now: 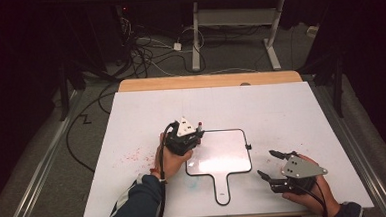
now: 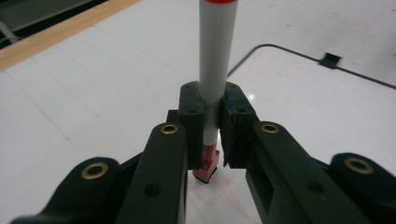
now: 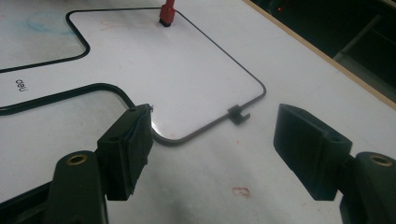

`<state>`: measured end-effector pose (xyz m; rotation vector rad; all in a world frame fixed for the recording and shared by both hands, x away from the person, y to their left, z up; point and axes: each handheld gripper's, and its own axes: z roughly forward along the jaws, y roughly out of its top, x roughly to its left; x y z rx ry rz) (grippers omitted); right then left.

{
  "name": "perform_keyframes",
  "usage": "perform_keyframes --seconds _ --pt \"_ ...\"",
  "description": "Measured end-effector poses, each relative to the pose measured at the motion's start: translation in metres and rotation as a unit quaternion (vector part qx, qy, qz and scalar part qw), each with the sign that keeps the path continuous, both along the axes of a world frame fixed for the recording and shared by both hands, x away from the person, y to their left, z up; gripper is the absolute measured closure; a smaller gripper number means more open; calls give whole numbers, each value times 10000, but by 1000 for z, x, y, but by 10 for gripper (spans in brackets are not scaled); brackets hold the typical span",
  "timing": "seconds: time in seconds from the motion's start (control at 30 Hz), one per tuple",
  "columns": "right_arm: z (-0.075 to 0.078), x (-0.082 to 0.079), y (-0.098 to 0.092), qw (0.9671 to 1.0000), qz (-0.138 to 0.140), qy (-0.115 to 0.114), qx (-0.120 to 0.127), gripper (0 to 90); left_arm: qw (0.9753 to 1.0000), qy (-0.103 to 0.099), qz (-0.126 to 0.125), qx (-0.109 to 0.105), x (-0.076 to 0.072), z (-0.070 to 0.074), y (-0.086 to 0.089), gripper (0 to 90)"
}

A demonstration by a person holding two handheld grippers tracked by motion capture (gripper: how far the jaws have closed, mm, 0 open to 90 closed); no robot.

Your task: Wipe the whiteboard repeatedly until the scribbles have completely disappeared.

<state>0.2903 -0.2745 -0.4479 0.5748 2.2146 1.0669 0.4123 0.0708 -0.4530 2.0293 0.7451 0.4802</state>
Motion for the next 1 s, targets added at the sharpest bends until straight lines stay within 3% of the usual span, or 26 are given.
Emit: perform_keyframes --seconds 0.1,0.13,0.23,0.43,0.67,0.8,0.93,1.0 --pt "0 0 -1 10000 -23 8 2 290 9999 -83 72 -66 9 -2 2 787" --pt "0 0 -1 10000 -18 7 -1 291 9998 23 182 -121 9 -2 3 788" --pt "0 0 -1 10000 -2 13 -5 291 9998 -5 145 -132 11 -3 2 788" --pt "0 0 -1 10000 16 -1 -7 291 9990 265 -118 -342 3 -3 2 788" --pt "1 -1 0 10000 24 7 7 291 9984 265 -495 -96 -13 1 -4 788" --pt "0 -1 1 10000 46 8 -25 291 9994 123 -317 0 -6 1 -2 788" --pt "0 -1 2 10000 35 31 -31 292 9996 4 -259 -131 12 -1 4 788" --pt "-1 0 2 10000 42 38 -32 292 9996 164 -54 -222 15 -2 6 788"
